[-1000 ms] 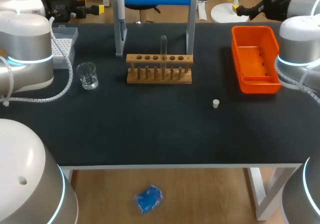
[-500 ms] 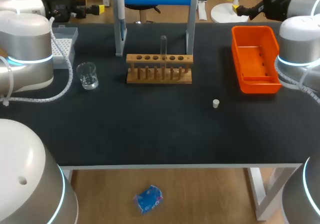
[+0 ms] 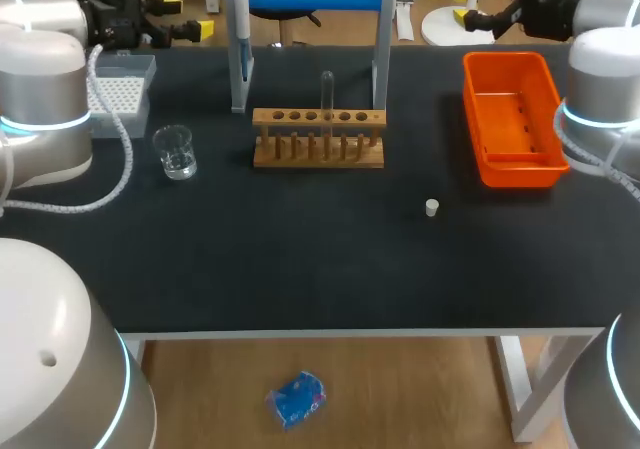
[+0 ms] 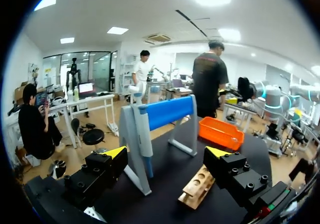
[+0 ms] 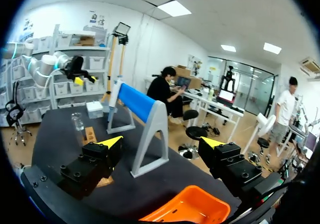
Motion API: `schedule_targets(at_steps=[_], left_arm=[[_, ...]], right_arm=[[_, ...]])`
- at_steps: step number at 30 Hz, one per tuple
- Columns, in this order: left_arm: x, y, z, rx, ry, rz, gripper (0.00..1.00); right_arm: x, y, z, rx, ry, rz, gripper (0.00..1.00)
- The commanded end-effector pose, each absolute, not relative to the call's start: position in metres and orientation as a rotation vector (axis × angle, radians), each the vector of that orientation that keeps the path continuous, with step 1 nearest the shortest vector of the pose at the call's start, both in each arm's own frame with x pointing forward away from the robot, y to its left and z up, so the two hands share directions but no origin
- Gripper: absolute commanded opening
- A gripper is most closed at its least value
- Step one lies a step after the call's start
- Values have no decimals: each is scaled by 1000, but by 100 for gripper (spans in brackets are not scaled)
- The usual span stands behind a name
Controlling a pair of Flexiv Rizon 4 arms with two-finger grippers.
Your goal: Invert the test tube, pick up the pipette, mount the tip to pipette, aspirate from beaker and dispense into the tube, eject the tip, return the pipette, and cap with the stopper.
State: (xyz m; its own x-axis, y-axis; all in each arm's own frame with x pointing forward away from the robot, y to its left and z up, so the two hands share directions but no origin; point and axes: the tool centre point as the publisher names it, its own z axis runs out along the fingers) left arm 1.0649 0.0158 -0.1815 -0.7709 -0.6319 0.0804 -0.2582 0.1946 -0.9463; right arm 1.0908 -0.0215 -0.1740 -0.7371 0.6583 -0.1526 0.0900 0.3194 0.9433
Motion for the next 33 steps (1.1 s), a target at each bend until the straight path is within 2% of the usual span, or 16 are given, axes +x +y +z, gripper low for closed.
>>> schedule_targets(at_steps=[1,11,25,33], left_arm=[[1056,24,-182,-715,2212,-1676,100],[1027,13,-186,-378,2358,-1741,100],[1024,14,-186,-361,2364,-1665,100],[994,-12,-208,-334,2435,-1709,100]], right_arm=[[1075,-30,-175,518,2080,1586,100],[1028,-15,-172,42,2162,1868,100],[1028,-15,-172,42,2162,1868,100],[1000,13,-193,4,2193,1972,100]])
